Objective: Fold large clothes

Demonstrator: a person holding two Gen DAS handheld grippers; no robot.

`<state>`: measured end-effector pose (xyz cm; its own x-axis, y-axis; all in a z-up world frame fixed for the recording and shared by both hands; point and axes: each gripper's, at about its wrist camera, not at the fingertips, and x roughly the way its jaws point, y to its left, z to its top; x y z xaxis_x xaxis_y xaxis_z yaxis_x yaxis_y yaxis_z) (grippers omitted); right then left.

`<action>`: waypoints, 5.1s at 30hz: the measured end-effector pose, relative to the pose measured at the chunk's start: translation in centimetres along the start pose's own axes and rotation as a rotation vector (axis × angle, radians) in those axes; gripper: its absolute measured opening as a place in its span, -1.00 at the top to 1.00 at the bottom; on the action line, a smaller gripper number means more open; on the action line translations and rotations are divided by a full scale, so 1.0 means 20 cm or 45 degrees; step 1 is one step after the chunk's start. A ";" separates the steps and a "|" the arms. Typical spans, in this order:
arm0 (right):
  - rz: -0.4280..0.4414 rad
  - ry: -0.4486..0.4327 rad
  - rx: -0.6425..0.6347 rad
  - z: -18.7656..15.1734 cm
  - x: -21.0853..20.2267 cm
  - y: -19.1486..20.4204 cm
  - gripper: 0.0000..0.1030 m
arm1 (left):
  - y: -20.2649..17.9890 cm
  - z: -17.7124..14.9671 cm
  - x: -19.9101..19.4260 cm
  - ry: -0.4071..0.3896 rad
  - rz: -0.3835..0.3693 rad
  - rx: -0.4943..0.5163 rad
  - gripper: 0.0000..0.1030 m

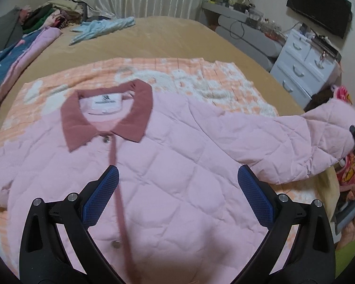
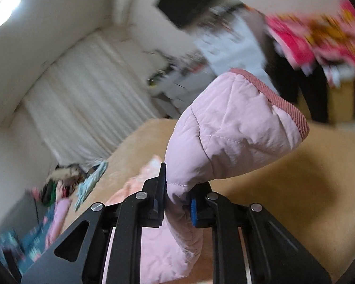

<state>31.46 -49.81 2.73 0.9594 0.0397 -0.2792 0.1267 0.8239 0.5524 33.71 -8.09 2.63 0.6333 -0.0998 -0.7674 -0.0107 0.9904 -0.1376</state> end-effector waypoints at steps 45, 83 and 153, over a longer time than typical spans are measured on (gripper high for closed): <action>0.345 0.218 -0.653 -0.42 -0.19 1.61 0.72 | 0.82 0.10 -0.61 -0.173 -0.115 -0.321 -0.83; 0.500 0.617 -0.964 -1.43 0.05 1.92 0.71 | 1.24 -0.06 -0.48 -0.149 -0.443 -0.693 -0.83; 0.140 0.852 -0.777 -1.16 0.34 1.19 -0.67 | 1.30 -0.51 0.03 0.007 -0.044 -0.373 0.75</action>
<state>35.13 -16.74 -4.25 0.5877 0.2986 -0.7520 -0.2947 0.9446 0.1447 25.87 16.66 -7.79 0.6328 -0.1341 -0.7626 -0.2128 0.9168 -0.3379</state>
